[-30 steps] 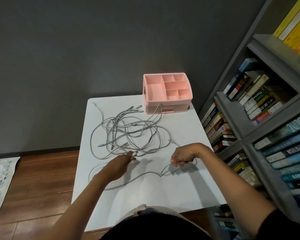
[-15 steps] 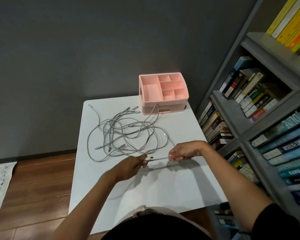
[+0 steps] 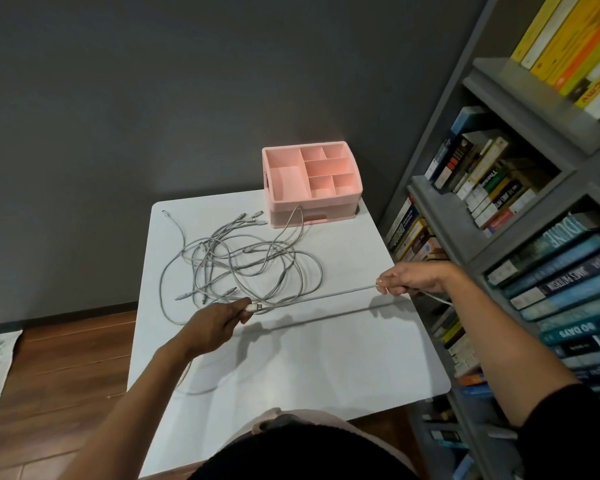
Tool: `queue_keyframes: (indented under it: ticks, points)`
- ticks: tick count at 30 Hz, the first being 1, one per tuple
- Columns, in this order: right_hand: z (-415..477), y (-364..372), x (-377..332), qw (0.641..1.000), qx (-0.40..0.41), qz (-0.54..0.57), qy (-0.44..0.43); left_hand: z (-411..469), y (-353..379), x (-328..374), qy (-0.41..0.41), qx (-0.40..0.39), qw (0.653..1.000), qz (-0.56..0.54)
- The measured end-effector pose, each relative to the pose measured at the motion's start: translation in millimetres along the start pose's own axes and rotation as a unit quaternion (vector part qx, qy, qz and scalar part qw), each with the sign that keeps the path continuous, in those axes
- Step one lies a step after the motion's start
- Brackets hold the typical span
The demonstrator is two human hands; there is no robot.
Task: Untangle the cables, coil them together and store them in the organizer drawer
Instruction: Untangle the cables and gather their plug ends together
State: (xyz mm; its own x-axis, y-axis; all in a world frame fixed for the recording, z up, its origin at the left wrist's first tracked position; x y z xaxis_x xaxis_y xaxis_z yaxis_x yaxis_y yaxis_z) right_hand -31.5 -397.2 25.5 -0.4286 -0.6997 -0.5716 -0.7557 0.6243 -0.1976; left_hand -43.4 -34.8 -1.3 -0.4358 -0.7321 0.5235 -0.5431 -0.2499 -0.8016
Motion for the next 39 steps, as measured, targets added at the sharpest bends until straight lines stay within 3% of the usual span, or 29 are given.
queue_keyframes:
  ticks: [6,10,15,21,26,29,31,32,34,37,39]
  points:
    - [-11.0,-26.7,42.3,0.994,0.082,0.066,-0.006,-9.5,-2.4,-22.0,-0.037,0.025,0.999,-0.010]
    - [-20.6,-31.5,45.3,0.978,0.175,0.110,-0.021,-4.4,-8.3,-33.8,-0.062,0.058,0.996,-0.014]
    - [-19.2,-34.4,63.6,0.956,0.228,0.178,-0.043,-2.3,-12.4,-21.0,-0.061,0.059,0.996,-0.027]
    - [-0.8,-38.1,98.6,0.929,0.362,0.056,0.050,7.7,-8.2,8.0,-0.041,0.040,0.998,-0.033]
    - [11.9,-40.0,122.7,0.899,0.420,0.079,0.093,29.3,5.3,48.7,-0.014,0.005,0.999,0.036]
    - [16.2,-30.4,132.6,0.895,0.387,0.089,0.203,41.0,23.2,82.8,0.019,-0.003,0.996,0.083]
    - [21.2,-19.0,116.3,0.893,0.372,-0.002,0.253,51.0,38.5,103.4,0.020,-0.026,0.990,0.134]
    - [27.3,-13.0,97.6,0.897,0.380,-0.054,0.218,56.8,43.7,112.1,0.002,-0.043,0.987,0.158]
    - [46.9,11.2,51.5,0.935,0.339,-0.081,0.067,66.3,49.1,124.1,-0.027,-0.053,0.983,0.172]
    - [60.7,66.2,-1.3,0.988,0.133,0.057,-0.056,69.9,43.7,128.8,-0.045,-0.027,0.986,0.159]
    - [56.6,74.5,-9.4,0.988,0.101,0.074,-0.088,65.3,35.3,119.6,-0.055,-0.002,0.992,0.116]
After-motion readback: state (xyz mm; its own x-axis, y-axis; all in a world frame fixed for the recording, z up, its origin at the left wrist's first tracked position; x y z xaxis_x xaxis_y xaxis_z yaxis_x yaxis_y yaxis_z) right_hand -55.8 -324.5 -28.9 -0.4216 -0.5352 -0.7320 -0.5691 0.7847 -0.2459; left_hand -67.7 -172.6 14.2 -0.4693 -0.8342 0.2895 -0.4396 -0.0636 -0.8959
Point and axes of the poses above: each hand's wrist, its own z-axis towards the middle knuckle, its own y-axis out of the palm, x = y × z, the point moved 5 cm from there along z, towards the middle knuckle, and after that the axes turned 8 degrees about -x, right-handed, at the moved point
